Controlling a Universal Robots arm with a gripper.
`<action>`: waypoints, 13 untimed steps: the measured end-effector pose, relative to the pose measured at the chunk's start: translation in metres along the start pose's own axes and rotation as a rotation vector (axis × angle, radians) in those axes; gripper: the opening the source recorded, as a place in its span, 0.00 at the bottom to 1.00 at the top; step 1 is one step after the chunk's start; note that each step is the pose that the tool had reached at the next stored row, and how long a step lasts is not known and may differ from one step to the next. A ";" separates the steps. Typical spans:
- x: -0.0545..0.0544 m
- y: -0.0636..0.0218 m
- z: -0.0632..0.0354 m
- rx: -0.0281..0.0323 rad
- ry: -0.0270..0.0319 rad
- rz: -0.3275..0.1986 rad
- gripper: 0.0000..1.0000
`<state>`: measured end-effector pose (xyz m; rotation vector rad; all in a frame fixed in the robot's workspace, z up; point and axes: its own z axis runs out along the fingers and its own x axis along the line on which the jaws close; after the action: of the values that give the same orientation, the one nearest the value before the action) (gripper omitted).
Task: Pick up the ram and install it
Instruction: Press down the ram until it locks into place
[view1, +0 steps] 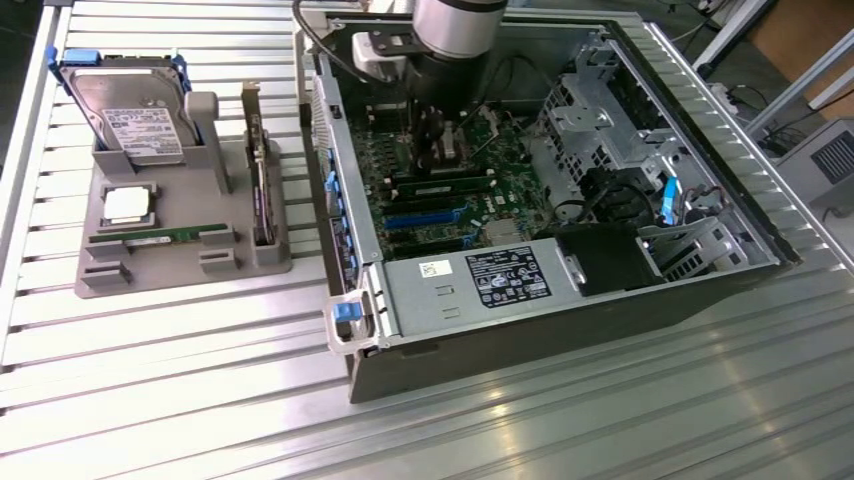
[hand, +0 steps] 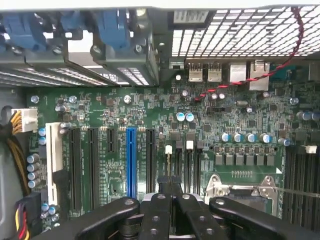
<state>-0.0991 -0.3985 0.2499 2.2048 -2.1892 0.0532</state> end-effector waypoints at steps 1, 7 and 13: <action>0.000 -0.0027 0.0000 0.0000 0.0000 0.000 0.10; 0.000 -0.0437 -0.0001 -0.0017 0.0001 0.000 0.10; 0.000 -0.0640 -0.0010 -0.0016 0.0001 0.000 0.10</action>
<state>-0.0351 -0.3984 0.2510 2.2040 -2.1883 0.0514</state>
